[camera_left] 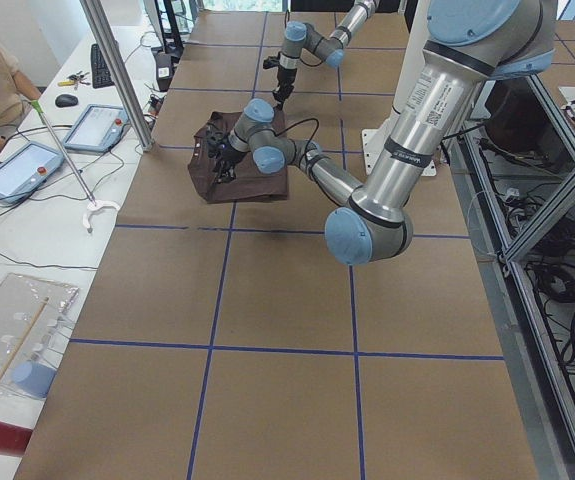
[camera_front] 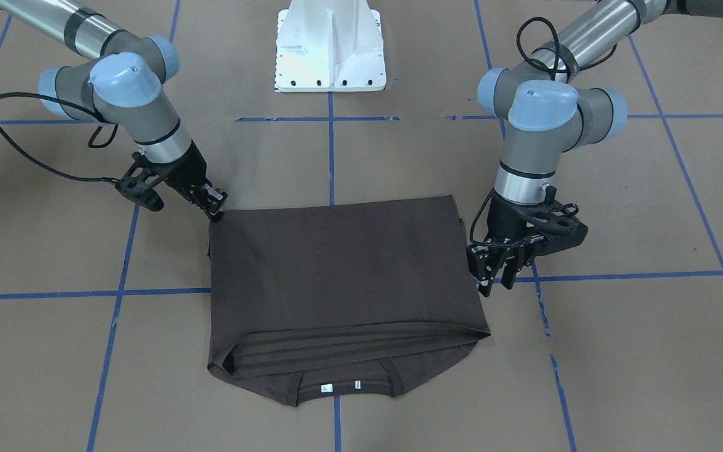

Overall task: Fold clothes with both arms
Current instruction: 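Grasp the folded shirt's side edge with the right gripper, then drag the folded shirt with the right gripper toward the robot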

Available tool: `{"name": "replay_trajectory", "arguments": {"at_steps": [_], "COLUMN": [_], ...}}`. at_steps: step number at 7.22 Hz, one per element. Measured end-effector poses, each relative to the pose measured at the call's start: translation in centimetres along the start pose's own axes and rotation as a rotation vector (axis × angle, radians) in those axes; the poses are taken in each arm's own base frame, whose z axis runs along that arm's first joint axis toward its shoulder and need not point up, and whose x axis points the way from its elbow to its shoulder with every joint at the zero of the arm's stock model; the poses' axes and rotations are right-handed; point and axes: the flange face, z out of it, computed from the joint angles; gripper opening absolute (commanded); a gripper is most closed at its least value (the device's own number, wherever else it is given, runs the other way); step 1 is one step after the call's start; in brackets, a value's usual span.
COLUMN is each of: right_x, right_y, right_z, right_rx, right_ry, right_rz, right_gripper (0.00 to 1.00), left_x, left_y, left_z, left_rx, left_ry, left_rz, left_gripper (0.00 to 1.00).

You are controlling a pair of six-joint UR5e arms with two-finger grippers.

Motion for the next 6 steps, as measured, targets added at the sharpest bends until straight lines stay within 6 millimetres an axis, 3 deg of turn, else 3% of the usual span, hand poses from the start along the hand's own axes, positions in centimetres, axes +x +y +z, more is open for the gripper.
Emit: {"name": "replay_trajectory", "arguments": {"at_steps": [2,3,4,5,6], "right_x": [5.9,8.7,10.7,12.4,13.5], "right_y": [4.9,8.3,13.1,17.6,20.4], "right_z": [-6.9,-9.3,-10.1,-9.8,-9.3], "right_rx": [-0.185,-0.308,-0.432,-0.527,-0.571], "right_ry": [0.008,0.046,0.103,0.163,0.201], "right_rz": [-0.041,-0.061,-0.083,-0.108,-0.130], "right_gripper": [0.00,0.00,0.99,1.00,1.00], "left_x": [-0.6,-0.7,-0.3,0.4,1.1], "left_y": [0.0,-0.1,-0.3,-0.4,-0.1], "left_z": [0.1,0.0,-0.5,-1.5,-2.8], "left_rx": [0.000,0.002,0.004,0.003,-0.014], "left_ry": [-0.007,-0.006,0.005,0.027,0.054], "left_rz": [-0.001,-0.001,-0.002,-0.007,-0.015], "left_gripper": [0.53,0.53,0.54,0.55,0.55]}}
